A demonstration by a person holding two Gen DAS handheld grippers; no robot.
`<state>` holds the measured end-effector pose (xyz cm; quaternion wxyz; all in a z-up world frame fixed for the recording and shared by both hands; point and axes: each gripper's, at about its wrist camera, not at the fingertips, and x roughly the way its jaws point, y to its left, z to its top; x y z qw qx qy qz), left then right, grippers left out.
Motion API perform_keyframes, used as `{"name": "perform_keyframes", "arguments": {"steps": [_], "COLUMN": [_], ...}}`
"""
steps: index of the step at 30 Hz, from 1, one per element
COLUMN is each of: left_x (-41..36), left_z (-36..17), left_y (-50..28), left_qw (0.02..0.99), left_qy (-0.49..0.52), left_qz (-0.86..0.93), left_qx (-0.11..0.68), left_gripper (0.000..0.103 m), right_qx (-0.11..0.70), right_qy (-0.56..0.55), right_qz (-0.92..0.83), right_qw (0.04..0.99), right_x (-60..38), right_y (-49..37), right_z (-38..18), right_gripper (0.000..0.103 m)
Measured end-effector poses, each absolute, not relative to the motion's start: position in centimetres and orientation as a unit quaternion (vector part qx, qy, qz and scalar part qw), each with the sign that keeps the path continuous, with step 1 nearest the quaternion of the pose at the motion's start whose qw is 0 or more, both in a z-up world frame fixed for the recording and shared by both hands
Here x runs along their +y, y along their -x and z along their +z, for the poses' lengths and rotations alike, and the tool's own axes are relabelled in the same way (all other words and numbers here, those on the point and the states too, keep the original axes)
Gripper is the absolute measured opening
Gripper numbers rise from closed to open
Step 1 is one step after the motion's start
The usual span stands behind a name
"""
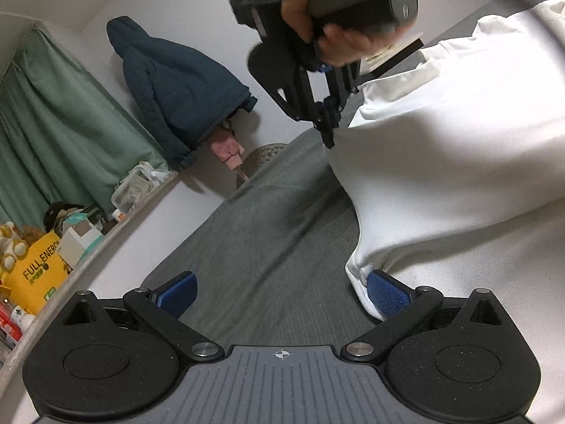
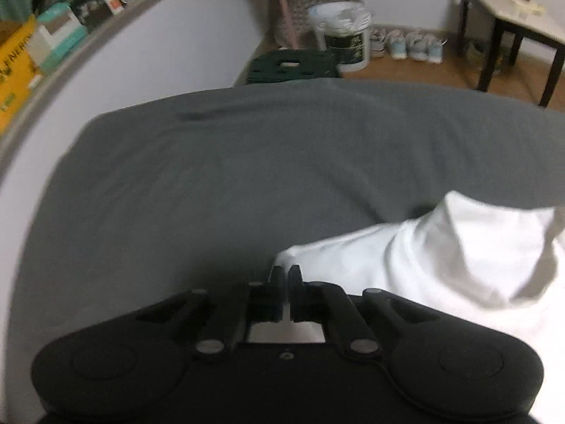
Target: Fold clothes
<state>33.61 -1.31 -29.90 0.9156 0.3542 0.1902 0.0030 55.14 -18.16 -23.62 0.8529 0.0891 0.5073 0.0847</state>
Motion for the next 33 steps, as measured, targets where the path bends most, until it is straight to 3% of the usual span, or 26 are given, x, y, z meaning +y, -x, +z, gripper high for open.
{"name": "perform_keyframes", "arguments": {"steps": [5,7,8,9,10,13,16,18,19,21,23,25,31,33], "left_x": [-1.2,-1.1,-1.0,-0.7,-0.5,0.4,1.3,1.5,1.5,1.2,0.7,0.0,-1.7,-2.3], "left_z": [-29.7,-29.7,-29.3,-28.7,-28.2,-26.4,-24.5,-24.0,-23.9,-24.0,-24.0,-23.7,-22.6,-22.7], "left_y": [-33.4,-33.3,-33.1,-33.0,-32.8,-32.2,-32.0,-31.8,-31.6,-31.0,-30.3,-29.7,-27.8,-26.9], "left_qw": [0.916,0.917,0.920,0.923,0.927,0.942,0.963,0.968,0.969,0.968,0.968,0.968,0.967,0.964], "left_qy": [-0.349,-0.347,-0.341,-0.332,-0.324,-0.284,-0.213,-0.179,-0.169,-0.162,-0.156,-0.146,-0.075,-0.052], "left_qz": [0.005,0.006,0.007,0.009,0.011,0.010,-0.012,-0.027,-0.036,-0.051,-0.069,-0.092,-0.156,-0.170], "left_qx": [0.195,0.197,0.195,0.193,0.190,0.177,0.167,0.175,0.179,0.186,0.186,0.180,0.188,0.200], "left_gripper": [0.103,0.103,0.103,0.103,0.103,0.103,0.103,0.103,0.103,0.103,0.103,0.103,0.103,0.103], "right_qx": [0.484,0.464,0.454,0.440,0.424,0.399,0.384,0.425,0.450,0.456,0.423,0.369,0.293,0.285], "right_qy": [-0.174,-0.201,-0.208,-0.219,-0.231,-0.266,-0.296,-0.300,-0.296,-0.303,-0.343,-0.368,-0.378,-0.381], "right_qz": [0.071,0.087,0.095,0.098,0.098,0.148,0.190,0.174,0.158,0.144,0.144,0.115,-0.167,-0.248], "right_qw": [0.855,0.858,0.861,0.865,0.870,0.865,0.854,0.836,0.827,0.824,0.826,0.846,0.862,0.844], "right_x": [-20.8,-22.0,-22.7,-23.4,-24.2,-26.0,-27.6,-28.6,-29.2,-31.0,-34.1,-38.1,-54.9,-60.9], "right_y": [-55.2,-54.2,-53.6,-52.9,-52.1,-48.0,-43.0,-40.2,-39.1,-36.2,-32.4,-27.5,-15.4,-13.1], "right_z": [-26.6,-26.5,-26.1,-25.4,-24.7,-23.4,-23.4,-25.4,-26.6,-27.7,-26.8,-25.2,-24.1,-24.5], "right_gripper": [0.003,0.010,0.017,0.044,0.062,0.053,0.051,0.051,0.047,0.025,0.041,0.068,0.068,0.064]}}
